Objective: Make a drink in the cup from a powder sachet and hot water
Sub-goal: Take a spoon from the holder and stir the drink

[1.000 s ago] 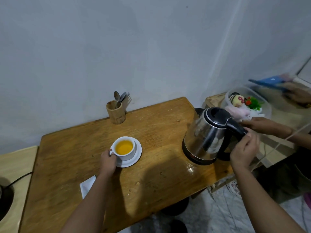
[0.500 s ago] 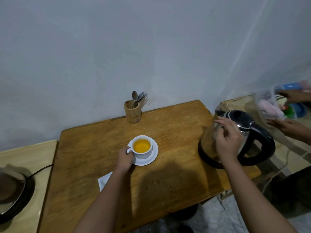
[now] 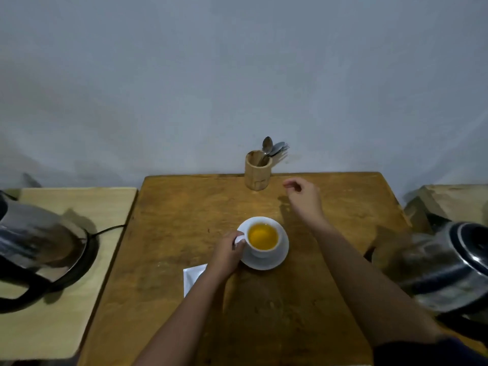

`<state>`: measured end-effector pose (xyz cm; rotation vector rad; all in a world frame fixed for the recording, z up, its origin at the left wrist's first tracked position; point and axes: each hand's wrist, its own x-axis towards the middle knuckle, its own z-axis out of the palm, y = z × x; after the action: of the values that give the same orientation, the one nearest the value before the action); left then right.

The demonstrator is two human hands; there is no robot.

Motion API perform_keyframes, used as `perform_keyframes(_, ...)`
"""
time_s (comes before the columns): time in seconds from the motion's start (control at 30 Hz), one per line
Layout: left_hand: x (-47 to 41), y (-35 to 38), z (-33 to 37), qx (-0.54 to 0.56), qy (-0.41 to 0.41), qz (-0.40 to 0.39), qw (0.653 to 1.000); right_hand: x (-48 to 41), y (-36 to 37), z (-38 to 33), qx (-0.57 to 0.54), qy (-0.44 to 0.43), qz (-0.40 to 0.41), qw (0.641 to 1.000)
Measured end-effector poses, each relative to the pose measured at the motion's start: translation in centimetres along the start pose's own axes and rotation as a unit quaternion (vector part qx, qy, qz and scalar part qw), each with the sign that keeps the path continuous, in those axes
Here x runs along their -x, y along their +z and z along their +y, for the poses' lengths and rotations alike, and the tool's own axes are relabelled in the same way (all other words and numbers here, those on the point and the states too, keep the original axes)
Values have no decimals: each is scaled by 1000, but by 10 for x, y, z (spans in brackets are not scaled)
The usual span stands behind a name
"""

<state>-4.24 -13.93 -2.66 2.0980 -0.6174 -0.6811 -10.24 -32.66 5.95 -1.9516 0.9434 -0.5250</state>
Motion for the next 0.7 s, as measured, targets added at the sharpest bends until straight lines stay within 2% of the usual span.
perform_keyframes(0.3,3,-1,1,52,-4,7,999,-97,68,-27,-56,97,-20,994)
perform_keyframes(0.57,-1,1,1,69,-13,19,997,-140,89,-33,37,141,-20,989)
perform_keyframes(0.7,-2,2,-4,73,-21,13,997,-150,104,-27,30,172,-14,984)
